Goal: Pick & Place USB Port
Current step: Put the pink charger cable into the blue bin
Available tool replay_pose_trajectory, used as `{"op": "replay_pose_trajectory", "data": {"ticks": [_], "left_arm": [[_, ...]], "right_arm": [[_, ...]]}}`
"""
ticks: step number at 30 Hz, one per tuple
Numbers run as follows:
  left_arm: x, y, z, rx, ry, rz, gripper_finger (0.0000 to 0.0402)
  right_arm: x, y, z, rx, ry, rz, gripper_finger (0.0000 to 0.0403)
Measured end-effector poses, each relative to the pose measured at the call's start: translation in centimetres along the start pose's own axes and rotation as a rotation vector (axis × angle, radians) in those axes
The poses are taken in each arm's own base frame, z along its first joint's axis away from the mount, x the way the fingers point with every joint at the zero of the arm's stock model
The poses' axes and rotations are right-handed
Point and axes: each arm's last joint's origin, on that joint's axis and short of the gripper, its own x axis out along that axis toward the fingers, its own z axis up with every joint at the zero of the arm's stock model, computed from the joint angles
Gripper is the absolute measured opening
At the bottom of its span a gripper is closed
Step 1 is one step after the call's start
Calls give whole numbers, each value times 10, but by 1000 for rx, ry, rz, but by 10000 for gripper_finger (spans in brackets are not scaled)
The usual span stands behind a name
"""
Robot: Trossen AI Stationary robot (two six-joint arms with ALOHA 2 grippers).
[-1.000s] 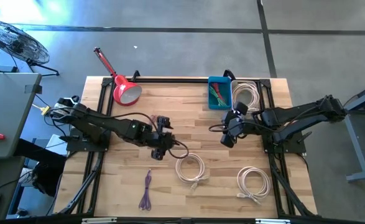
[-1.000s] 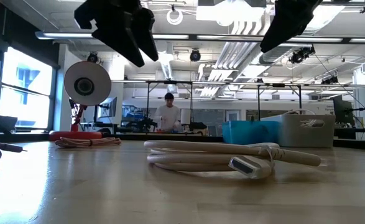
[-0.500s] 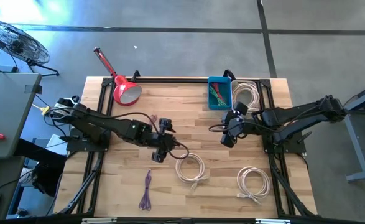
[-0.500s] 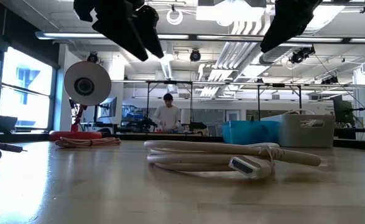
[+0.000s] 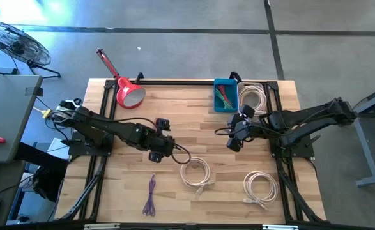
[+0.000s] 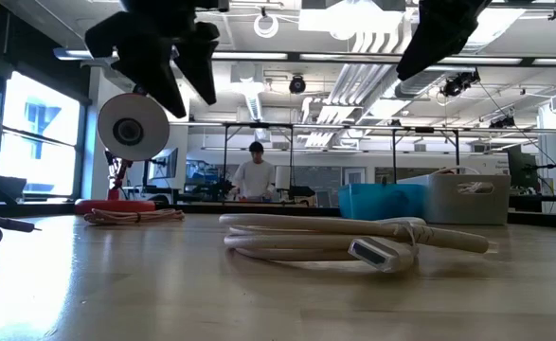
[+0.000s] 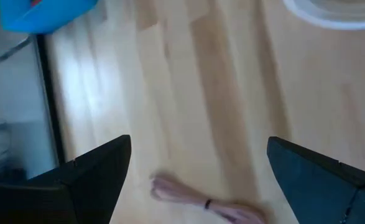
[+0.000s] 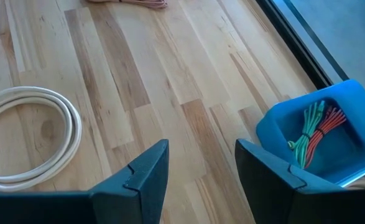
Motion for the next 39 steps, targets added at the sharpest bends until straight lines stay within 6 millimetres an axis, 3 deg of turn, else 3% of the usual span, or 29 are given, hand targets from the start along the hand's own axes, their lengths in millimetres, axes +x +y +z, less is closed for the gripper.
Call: {"op": "replay_pose_trajectory", "data": {"ticks": [12, 15, 23, 34, 39], "left_arm": [[-1, 2, -14, -38, 132, 76, 370], [1, 7, -24, -136, 224, 52, 370], [16, 39, -46, -398, 427, -74, 370], [47, 97, -57, -755, 317, -254, 370], [53, 110, -66, -803, 335, -185, 370]], "right_arm": [[0, 0, 0, 0, 1, 1, 177], [0, 0, 0, 0, 0, 1, 177], [0, 0, 0, 8, 2, 5, 177], [0, 1, 0, 8, 11, 25, 177], [0, 1, 0, 8, 14, 31, 177]]}}
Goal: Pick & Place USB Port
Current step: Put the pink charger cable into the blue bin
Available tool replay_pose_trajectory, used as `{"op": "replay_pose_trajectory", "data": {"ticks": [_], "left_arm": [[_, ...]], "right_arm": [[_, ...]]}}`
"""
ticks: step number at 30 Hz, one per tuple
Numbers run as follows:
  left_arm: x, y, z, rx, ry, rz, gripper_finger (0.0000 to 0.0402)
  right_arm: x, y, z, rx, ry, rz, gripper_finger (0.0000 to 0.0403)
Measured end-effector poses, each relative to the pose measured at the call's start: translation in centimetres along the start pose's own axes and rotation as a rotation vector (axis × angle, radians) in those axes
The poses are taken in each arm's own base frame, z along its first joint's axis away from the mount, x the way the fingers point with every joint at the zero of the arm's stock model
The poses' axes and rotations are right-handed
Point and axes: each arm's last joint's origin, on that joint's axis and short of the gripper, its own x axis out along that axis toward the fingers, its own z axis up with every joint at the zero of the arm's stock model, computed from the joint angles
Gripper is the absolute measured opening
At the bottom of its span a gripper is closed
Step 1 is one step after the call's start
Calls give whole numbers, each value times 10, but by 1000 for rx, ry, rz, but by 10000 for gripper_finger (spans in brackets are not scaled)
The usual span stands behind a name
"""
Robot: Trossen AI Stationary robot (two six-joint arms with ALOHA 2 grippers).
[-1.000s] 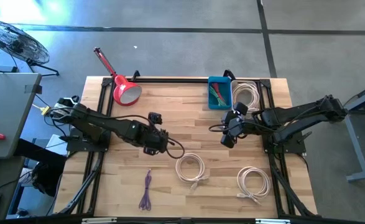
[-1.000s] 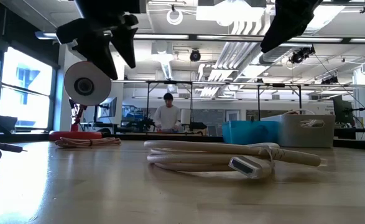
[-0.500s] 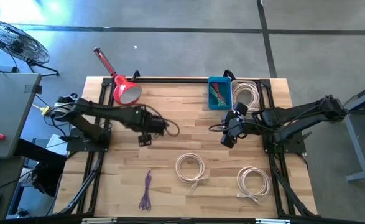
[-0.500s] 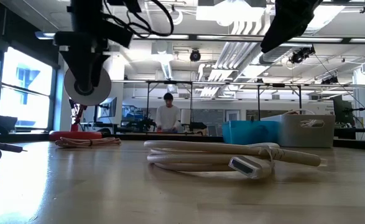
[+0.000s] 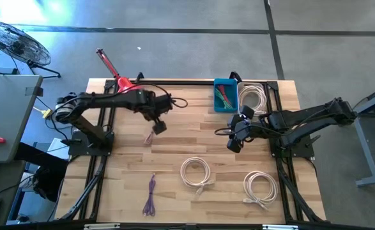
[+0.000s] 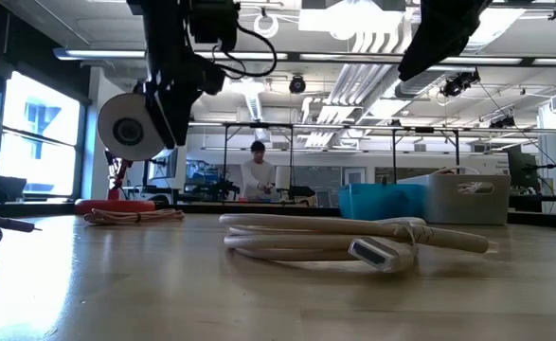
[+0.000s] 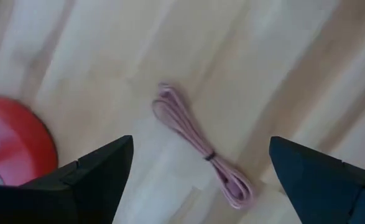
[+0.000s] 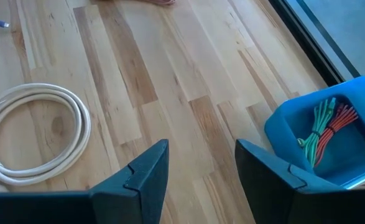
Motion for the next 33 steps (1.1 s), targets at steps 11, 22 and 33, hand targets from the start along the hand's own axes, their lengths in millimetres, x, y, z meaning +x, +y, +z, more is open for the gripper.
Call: {"op": "replay_pose_trajectory", "data": {"ticks": [11, 22, 33], "left_arm": [[52, 0, -28, -160, 88, -93, 370], [75, 0, -39, -169, 49, -112, 370], [93, 0, -48, -169, -14, -131, 370]], "right_arm": [[0, -1, -3, 3, 27, -11, 177], [0, -1, -3, 12, 25, -17, 177], [0, -1, -3, 19, 25, -16, 177]]}}
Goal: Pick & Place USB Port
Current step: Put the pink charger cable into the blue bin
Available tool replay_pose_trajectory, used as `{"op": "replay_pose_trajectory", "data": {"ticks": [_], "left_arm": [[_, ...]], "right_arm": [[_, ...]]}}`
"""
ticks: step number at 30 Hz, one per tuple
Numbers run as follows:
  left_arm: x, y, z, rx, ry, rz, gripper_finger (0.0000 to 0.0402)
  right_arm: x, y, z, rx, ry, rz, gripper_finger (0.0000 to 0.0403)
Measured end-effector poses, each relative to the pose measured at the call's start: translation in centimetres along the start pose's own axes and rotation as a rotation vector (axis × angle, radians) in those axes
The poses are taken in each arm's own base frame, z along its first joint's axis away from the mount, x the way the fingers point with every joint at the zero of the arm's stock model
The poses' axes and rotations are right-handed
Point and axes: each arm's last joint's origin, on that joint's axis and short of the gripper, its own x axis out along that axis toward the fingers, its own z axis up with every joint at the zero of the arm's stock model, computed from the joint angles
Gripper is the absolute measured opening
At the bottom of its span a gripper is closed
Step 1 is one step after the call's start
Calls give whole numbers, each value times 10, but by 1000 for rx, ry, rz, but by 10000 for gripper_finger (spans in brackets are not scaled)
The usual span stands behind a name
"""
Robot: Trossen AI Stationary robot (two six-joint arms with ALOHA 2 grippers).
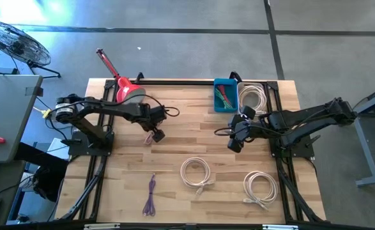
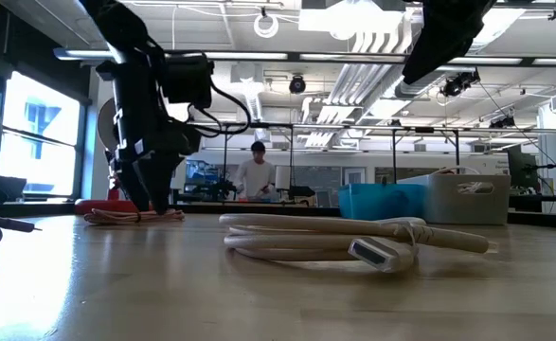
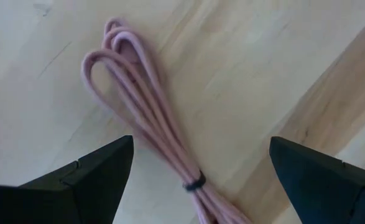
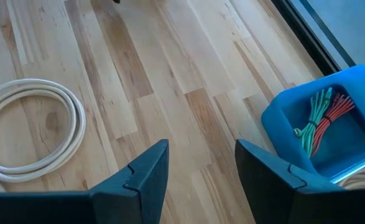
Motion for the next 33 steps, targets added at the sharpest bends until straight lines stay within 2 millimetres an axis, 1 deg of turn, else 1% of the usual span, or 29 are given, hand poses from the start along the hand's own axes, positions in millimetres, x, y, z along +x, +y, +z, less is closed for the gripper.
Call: {"op": "replay_pose_trajectory", "data": {"ticks": [4, 9, 12, 14, 17, 22, 28, 30, 33], "left_arm": [[9, 2, -5, 2, -53, -15, 370], [11, 3, -6, 16, -70, 7, 369], [11, 5, -5, 41, -66, 2, 354], [11, 6, -5, 44, -66, 4, 330], [11, 7, -5, 52, -68, 23, 279], [12, 7, -5, 100, -72, 49, 171], [18, 7, -4, 180, -63, 54, 31], [21, 6, -3, 201, -63, 51, 18], [22, 5, -1, 211, -94, 41, 41]], "right_arm": [[0, 0, 0, 0, 1, 0, 177], [0, 0, 0, 0, 1, 0, 177], [0, 0, 0, -1, 1, 0, 177], [0, 0, 0, 0, 1, 0, 177], [0, 0, 0, 1, 1, 0, 177], [0, 0, 0, 3, 1, 1, 177], [-1, 2, -1, -4, 1, 7, 177], [-2, 4, -2, -13, -1, 15, 177], [-4, 8, -4, -29, -4, 25, 177]]}}
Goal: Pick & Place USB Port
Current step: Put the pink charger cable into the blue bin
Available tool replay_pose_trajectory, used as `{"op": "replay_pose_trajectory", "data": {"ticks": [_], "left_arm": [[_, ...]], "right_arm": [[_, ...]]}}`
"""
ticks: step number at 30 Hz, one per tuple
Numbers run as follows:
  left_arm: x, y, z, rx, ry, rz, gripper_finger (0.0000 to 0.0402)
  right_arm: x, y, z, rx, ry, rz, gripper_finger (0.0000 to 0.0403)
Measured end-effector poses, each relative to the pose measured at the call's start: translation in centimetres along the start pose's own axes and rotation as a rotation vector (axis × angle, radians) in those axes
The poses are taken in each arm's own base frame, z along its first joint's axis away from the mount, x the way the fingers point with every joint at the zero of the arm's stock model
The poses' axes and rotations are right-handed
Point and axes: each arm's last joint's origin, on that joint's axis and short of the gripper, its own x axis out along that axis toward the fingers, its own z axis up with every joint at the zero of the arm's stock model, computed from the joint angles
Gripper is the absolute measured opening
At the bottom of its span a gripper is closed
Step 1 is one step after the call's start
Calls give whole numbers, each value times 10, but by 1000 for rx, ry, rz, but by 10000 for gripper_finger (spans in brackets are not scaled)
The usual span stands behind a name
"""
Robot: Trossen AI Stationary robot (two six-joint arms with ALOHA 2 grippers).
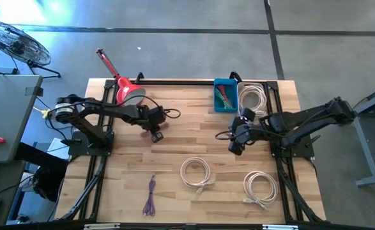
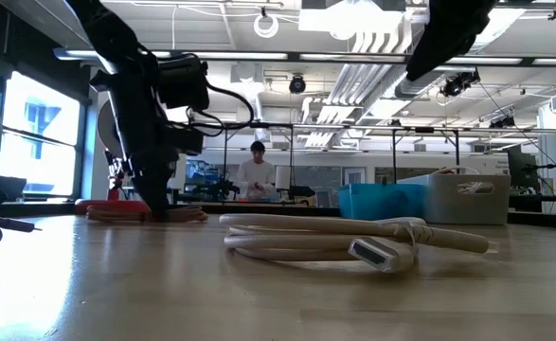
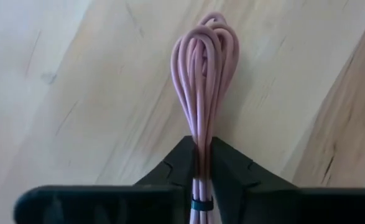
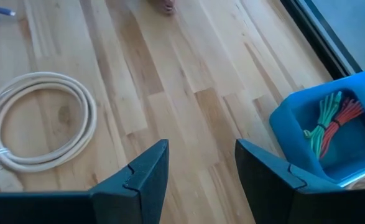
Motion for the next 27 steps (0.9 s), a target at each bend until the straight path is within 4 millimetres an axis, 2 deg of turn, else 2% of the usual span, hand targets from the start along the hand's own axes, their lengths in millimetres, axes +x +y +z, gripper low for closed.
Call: {"op": "replay_pose_trajectory", "data": {"ticks": [3, 9, 11, 15, 18, 22, 27], "left_arm": [[0, -2, 4, 16, -45, -29, 54], [-9, -9, 17, 71, -182, -179, 11], [-16, -14, 26, 96, -281, -285, 13], [-30, -32, 46, 168, -531, -459, 26], [-45, -47, 56, 246, -711, -599, 20], [-62, -65, 61, 308, -885, -696, 8], [-80, -86, 60, 411, -1047, -775, 15]], "right_arm": [[-2, 4, -2, -17, -9, 0, 177], [-7, 13, -5, -46, -25, 30, 177], [-10, 19, -5, -63, -51, 59, 177], [-16, 31, -2, -113, -122, 132, 177], [-20, 39, 2, -137, -184, 201, 177], [-25, 50, 8, -177, -264, 307, 177], [-22, 68, 15, -277, -348, 424, 177]]}}
